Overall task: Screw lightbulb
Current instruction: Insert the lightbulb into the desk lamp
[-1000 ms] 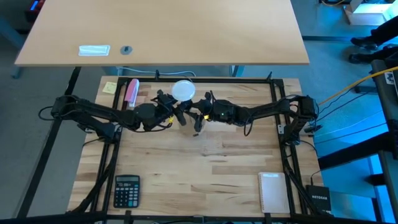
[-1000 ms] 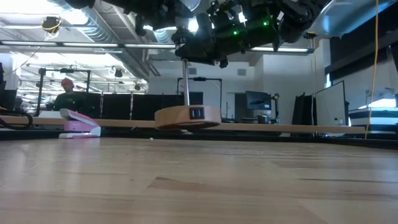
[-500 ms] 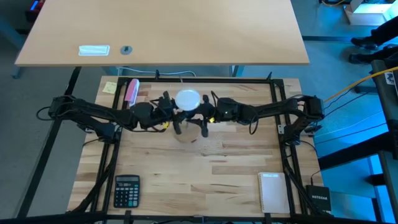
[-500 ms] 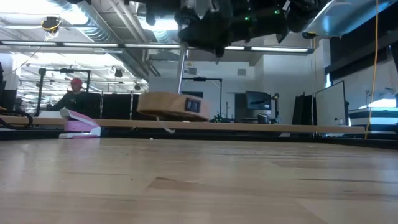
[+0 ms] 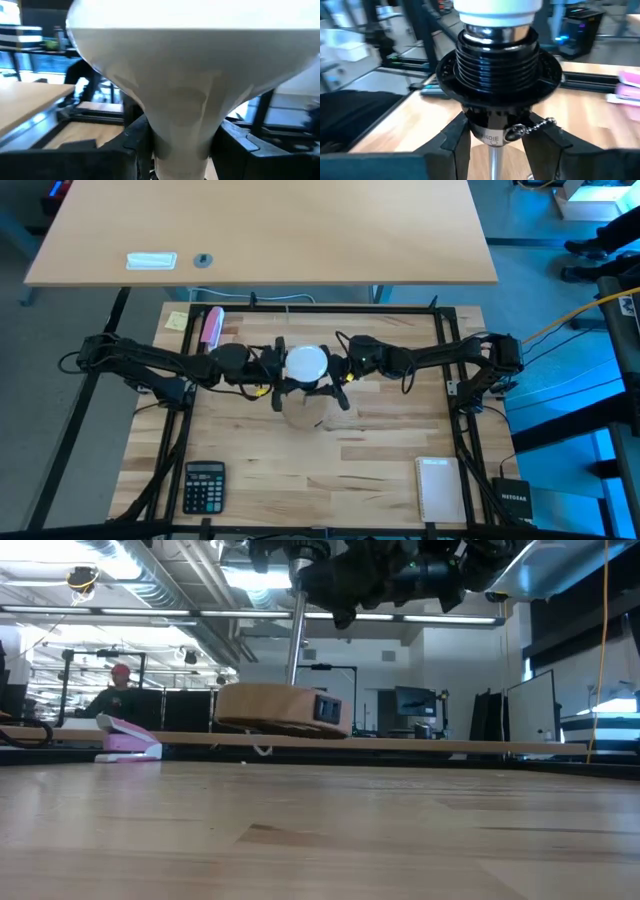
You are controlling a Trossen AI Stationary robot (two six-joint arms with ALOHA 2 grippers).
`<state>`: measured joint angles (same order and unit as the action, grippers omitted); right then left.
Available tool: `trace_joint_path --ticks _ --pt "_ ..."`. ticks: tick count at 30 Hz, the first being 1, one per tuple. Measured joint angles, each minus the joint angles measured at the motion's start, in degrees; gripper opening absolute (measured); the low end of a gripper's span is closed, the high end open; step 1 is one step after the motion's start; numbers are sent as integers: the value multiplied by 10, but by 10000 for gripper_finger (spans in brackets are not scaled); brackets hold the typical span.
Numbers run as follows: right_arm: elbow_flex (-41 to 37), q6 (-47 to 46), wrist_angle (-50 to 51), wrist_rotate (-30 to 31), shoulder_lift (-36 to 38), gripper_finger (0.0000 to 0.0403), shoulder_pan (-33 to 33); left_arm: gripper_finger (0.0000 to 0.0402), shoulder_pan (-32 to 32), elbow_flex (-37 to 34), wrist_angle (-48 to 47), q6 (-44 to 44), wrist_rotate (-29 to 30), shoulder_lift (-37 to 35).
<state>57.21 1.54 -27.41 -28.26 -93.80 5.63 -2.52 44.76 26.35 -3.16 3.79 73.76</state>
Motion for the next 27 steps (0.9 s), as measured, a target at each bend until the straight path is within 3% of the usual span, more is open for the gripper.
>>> trace_joint_path --ticks 6,10,13,19,21,27 --pt "0 0 17 -85 0 141 0 141 0 1 -21 25 -75 1" --pt "0 3 18 -93 -3 137 -4 141 3 1 -22 32 -94 1" --pt "0 19 24 -36 -9 135 -5 141 7 -1 -25 26 -77 2" --pt "0 65 61 164 -10 97 -6 139 10 -2 -64 37 8 1" --pt "0 72 66 194 -12 82 -5 139 10 -2 -80 43 33 -1" --pt "0 75 47 207 -25 38 -5 139 9 -2 -94 46 44 -2"
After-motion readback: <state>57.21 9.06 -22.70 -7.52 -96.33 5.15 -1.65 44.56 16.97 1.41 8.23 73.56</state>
